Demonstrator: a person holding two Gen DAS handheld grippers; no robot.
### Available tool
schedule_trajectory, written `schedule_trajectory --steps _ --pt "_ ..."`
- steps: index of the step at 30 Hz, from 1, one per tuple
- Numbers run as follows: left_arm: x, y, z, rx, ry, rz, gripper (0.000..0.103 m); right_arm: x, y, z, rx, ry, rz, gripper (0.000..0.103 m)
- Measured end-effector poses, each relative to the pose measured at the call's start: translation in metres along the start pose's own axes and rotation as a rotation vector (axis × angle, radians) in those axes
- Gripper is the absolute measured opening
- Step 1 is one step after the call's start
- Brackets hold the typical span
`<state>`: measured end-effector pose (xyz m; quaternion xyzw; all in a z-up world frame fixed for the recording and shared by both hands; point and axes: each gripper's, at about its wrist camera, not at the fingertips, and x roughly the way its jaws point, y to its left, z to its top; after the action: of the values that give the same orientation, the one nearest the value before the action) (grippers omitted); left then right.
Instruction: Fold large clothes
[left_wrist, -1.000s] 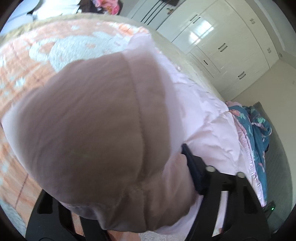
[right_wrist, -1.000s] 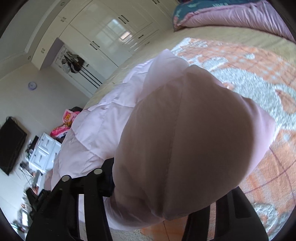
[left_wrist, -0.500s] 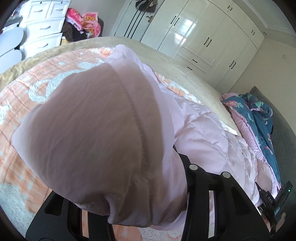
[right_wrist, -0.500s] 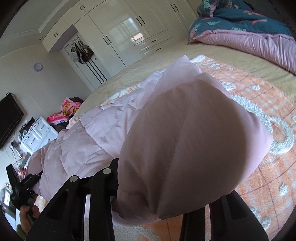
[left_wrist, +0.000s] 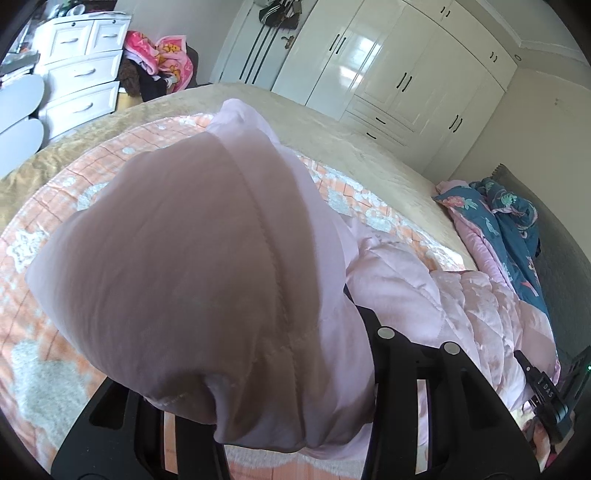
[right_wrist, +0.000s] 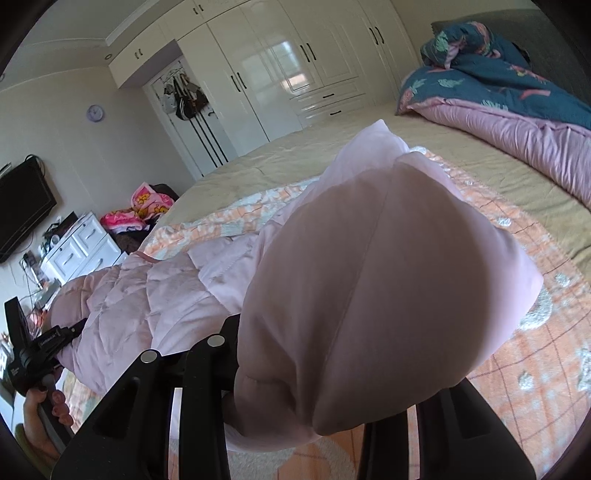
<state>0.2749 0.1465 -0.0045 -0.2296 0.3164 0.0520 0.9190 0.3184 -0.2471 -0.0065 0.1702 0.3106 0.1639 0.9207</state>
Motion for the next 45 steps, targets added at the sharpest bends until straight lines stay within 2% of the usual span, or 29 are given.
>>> schedule_trajectory --steps 25,45 --pt "-0.061 0.012 -0.033 0.001 0.024 -0.004 0.034 -0.063 0.011 -0.035 -0.017 0.033 -0.016 0.032" --pt "-0.088 0.026 -0.06 0.023 0.051 0.009 0.034 -0.091 0.017 -0.062 -0.032 0.054 -0.026 0.032"
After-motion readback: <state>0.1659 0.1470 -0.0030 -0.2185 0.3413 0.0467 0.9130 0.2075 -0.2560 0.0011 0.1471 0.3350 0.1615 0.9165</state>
